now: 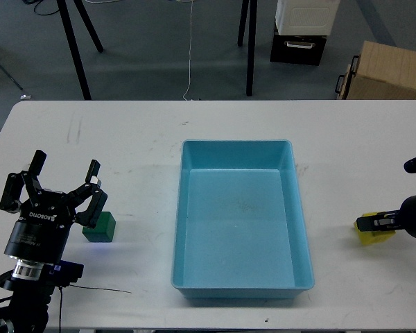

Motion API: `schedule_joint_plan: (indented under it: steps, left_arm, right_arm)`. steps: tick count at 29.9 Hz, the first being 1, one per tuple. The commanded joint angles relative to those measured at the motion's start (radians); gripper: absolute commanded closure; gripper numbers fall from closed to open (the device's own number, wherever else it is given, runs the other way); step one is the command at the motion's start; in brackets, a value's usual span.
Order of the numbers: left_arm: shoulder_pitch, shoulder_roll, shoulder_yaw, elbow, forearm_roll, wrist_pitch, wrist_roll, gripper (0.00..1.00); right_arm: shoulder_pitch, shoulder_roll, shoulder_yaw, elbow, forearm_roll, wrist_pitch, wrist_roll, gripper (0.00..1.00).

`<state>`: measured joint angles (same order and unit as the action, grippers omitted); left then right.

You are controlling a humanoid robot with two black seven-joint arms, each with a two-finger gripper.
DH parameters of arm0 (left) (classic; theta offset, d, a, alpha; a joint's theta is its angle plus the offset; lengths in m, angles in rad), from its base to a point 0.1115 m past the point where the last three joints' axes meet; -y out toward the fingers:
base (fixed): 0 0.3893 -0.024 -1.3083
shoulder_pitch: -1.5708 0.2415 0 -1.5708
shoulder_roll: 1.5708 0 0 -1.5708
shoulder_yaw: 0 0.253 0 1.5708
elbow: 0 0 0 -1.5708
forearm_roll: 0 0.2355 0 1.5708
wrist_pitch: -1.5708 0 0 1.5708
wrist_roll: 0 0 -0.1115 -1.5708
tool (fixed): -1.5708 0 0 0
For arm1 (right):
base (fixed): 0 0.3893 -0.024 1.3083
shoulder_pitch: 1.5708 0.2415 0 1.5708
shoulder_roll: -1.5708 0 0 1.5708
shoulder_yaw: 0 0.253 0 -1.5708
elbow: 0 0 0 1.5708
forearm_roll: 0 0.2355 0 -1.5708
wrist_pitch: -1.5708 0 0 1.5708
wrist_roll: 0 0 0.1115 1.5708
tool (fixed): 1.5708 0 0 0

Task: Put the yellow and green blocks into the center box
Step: 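Close the right gripper on the yellow cube and lift it, then carry the yellow cube over the blue tray and release it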

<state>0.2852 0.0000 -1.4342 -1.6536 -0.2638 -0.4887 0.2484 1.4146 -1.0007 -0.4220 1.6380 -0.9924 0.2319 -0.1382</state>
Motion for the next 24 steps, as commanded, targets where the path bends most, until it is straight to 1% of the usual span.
schedule_joint_plan:
  steps: [1, 5, 8, 12, 14, 17, 19, 20, 22, 24]
  left_arm:
    - [0.000, 0.000, 0.000, 0.000, 0.000, 0.000, 0.000, 0.00]
    - [-0.001, 0.000, -0.002, 0.000, 0.000, 0.000, 0.000, 0.00]
    - [-0.003, 0.000, -0.002, 0.000, 0.000, 0.000, -0.001, 0.00]
    - [-0.003, 0.000, -0.002, 0.000, 0.000, 0.000, 0.000, 0.00]
    - [-0.003, 0.000, -0.003, 0.000, 0.000, 0.000, 0.000, 0.00]
    - [-0.003, 0.000, -0.003, 0.000, 0.000, 0.000, -0.001, 0.00]
    - [-0.004, 0.000, -0.003, 0.000, 0.000, 0.000, 0.000, 0.00]
    - [-0.006, 0.000, -0.003, 0.000, 0.000, 0.000, -0.001, 0.00]
    - [-0.017, 0.000, -0.002, 0.000, 0.000, 0.000, -0.001, 0.00]
    - [-0.020, 0.000, -0.002, 0.001, 0.000, 0.000, 0.000, 0.00]
  right_arm:
    - [0.150, 0.014, 0.040, 0.022, 0.162, -0.014, 0.003, 1.00]
    - [0.292, 0.164, 0.022, 0.019, 0.302, -0.014, 0.003, 1.00]
    - [0.343, 0.325, -0.041, 0.007, 0.328, -0.020, 0.003, 1.00]
    - [0.340, 0.546, -0.150, -0.032, 0.327, -0.063, 0.002, 0.99]
    - [0.327, 0.644, -0.207, -0.068, 0.325, -0.106, -0.003, 0.99]
    - [0.279, 0.729, -0.248, -0.122, 0.325, -0.147, -0.006, 0.96]
    - [0.270, 0.761, -0.253, -0.142, 0.325, -0.149, -0.009, 0.92]
    - [0.270, 0.769, -0.256, -0.144, 0.325, -0.149, -0.009, 0.88]
    - [0.270, 0.780, -0.273, -0.142, 0.327, -0.149, -0.009, 0.74]
    - [0.270, 0.792, -0.300, -0.142, 0.328, -0.149, -0.009, 0.67]
